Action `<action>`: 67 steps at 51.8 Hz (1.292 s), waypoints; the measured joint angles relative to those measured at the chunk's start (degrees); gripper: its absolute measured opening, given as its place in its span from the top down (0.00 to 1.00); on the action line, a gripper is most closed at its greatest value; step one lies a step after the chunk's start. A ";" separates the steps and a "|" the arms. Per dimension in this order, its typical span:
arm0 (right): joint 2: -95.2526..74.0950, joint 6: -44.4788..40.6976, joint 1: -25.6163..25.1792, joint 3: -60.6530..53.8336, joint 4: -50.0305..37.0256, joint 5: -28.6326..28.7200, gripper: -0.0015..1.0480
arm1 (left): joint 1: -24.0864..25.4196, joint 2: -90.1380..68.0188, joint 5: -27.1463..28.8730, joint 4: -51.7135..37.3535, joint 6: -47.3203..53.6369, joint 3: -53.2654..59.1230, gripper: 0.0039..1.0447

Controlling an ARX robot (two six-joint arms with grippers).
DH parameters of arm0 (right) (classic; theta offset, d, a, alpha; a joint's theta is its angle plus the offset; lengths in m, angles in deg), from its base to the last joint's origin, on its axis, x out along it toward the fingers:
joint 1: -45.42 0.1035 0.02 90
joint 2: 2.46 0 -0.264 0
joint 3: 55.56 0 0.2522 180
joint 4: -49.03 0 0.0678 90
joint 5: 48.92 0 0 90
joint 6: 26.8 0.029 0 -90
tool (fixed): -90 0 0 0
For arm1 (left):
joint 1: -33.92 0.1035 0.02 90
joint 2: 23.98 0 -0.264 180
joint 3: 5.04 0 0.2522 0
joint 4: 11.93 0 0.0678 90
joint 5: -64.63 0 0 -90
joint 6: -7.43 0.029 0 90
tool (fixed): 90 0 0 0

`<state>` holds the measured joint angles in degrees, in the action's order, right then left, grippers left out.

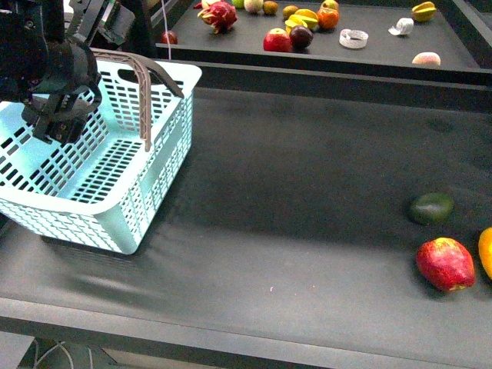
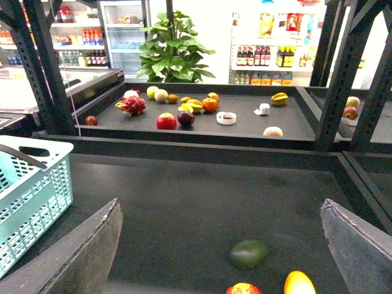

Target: Pick mango with right arm and hold basket with left

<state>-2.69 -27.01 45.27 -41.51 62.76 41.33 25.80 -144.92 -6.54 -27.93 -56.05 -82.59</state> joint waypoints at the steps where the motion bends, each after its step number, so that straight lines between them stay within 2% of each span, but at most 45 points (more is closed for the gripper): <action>1: 0.00 0.02 0.00 0.00 0.00 0.00 0.08 | 0.13 -0.52 -0.11 0.20 0.00 -0.85 0.08; 31: 0.00 0.02 0.00 0.00 0.00 0.00 0.08 | 3.26 -16.15 -3.06 8.61 2.23 -24.87 0.09; 55: 0.00 0.02 0.00 0.00 0.00 0.00 0.08 | 2.38 -14.99 -3.04 4.57 0.20 -21.46 0.81; 61: 0.00 0.02 0.00 0.00 0.00 0.00 0.08 | 2.25 -14.16 -3.41 4.00 -0.44 -19.30 0.94; 67: 0.00 0.02 0.00 0.00 0.00 0.00 0.08 | 1.84 -12.07 -3.69 3.15 1.90 -16.50 0.95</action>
<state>-2.69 -26.99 45.27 -41.51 62.76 41.33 27.64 -156.99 -10.24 -24.78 -54.15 -99.09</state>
